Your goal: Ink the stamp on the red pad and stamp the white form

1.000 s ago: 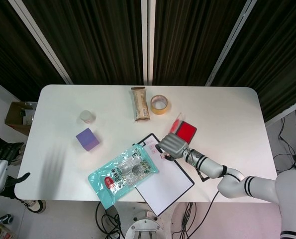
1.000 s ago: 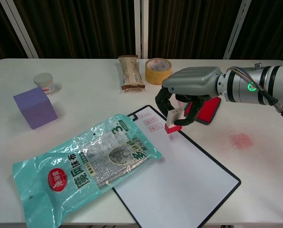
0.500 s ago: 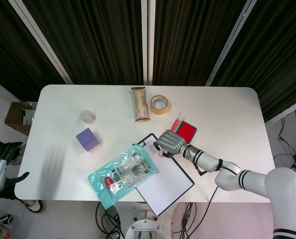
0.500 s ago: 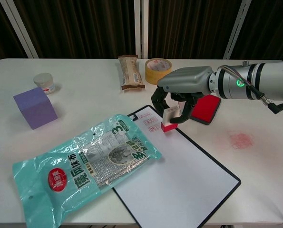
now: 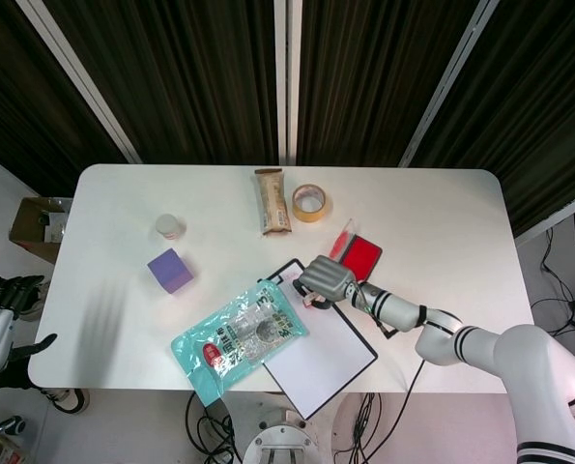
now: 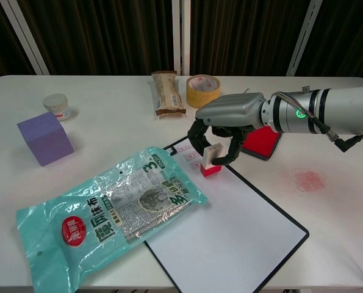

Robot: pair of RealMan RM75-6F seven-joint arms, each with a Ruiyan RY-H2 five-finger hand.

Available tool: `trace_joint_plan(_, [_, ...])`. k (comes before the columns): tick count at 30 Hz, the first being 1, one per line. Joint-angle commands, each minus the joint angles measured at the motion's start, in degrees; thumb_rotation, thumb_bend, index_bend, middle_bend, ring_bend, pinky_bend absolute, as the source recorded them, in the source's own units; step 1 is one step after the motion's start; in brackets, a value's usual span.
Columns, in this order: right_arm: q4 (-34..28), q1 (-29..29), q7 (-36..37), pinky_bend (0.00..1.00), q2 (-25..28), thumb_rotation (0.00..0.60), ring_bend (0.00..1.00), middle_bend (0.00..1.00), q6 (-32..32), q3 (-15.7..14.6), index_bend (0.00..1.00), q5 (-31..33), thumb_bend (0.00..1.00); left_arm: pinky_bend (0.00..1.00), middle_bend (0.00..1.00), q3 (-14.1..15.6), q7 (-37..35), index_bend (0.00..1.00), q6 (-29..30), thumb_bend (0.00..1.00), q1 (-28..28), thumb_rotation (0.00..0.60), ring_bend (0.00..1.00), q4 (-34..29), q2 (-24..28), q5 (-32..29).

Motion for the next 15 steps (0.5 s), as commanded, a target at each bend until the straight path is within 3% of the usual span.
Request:
trace_joint_plan(1, [0.5,0.1,0.5,1.00,-0.2,0.600,0.88,0.87,0.2,-0.3,1.00,-0.2,0.41,0.24,0.16,0.0,0.0,0.16,-0.1,0.00,0.0,0.600,0.13,0.0,0.0,0.0])
trace_joint_plan(15, [2.3,0.4,1.2,1.00,-1.1,0.600,0.88,0.87,0.4,-0.9,1.00,-0.1,0.41,0.24,0.16,0.0,0.3,0.16,-0.6,0.00,-0.2,0.600,0.13,0.0,0.1,-0.1])
